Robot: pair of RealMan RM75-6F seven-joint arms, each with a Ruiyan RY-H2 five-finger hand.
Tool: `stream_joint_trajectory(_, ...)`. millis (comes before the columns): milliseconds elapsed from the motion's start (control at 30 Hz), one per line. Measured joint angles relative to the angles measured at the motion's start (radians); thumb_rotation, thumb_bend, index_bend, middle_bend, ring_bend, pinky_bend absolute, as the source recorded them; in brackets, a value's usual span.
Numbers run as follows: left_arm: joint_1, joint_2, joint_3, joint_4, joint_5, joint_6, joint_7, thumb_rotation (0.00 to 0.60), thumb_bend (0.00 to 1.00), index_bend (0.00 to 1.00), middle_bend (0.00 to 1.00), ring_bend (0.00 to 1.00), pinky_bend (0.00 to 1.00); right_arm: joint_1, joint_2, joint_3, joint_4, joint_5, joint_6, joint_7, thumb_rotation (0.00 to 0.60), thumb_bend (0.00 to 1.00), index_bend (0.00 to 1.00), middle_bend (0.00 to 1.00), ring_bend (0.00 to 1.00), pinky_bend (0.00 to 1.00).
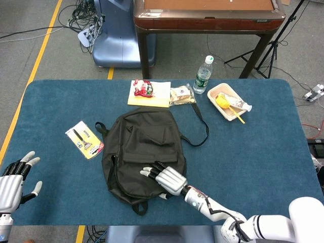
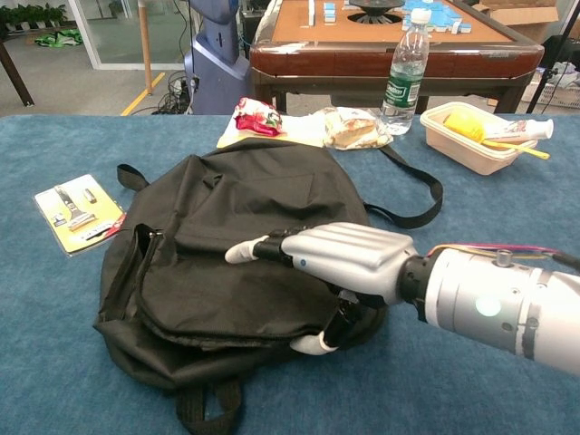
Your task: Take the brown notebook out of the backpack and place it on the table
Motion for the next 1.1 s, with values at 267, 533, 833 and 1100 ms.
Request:
stream_joint_trajectory(267, -0.002, -0.002, 0.001, 0.002, 0.000, -0.005, -0.001, 0.600, 0.31, 0.19, 0.12, 0.15, 0.14, 0.008, 0.016, -0.002, -0.018, 0.033, 0.006, -0.008, 0.600, 0.41, 0.15, 0.11, 0.00, 0.04)
stream_joint_trajectory(533, 0.005, 0.004, 0.004, -0.001, -0.003, -0.001, -0.004, 0.600, 0.31, 0.19, 0.12, 0.15, 0.14, 0.018, 0.045, -0.005, -0.042, 0.054, 0.001, -0.011, 0.600, 0.44, 0.17, 0.13, 0.00, 0.04)
stream_joint_trajectory(833, 0.003, 0.003, 0.004, 0.002, -0.002, -0.007, -0.007, 0.600, 0.31, 0.19, 0.12, 0.15, 0.14, 0.013, 0.092, -0.034, -0.094, 0.062, 0.011, -0.025, 0.600, 0.44, 0.17, 0.13, 0.00, 0.04)
stream_joint_trajectory(1100, 0.000, 0.004, 0.003, 0.000, -0.001, -0.009, -0.004, 0.600, 0.31, 0.19, 0.12, 0.15, 0.14, 0.014, 0.081, -0.029, -0.074, 0.087, 0.028, -0.041, 0.600, 0.51, 0.39, 0.16, 0.00, 0.04)
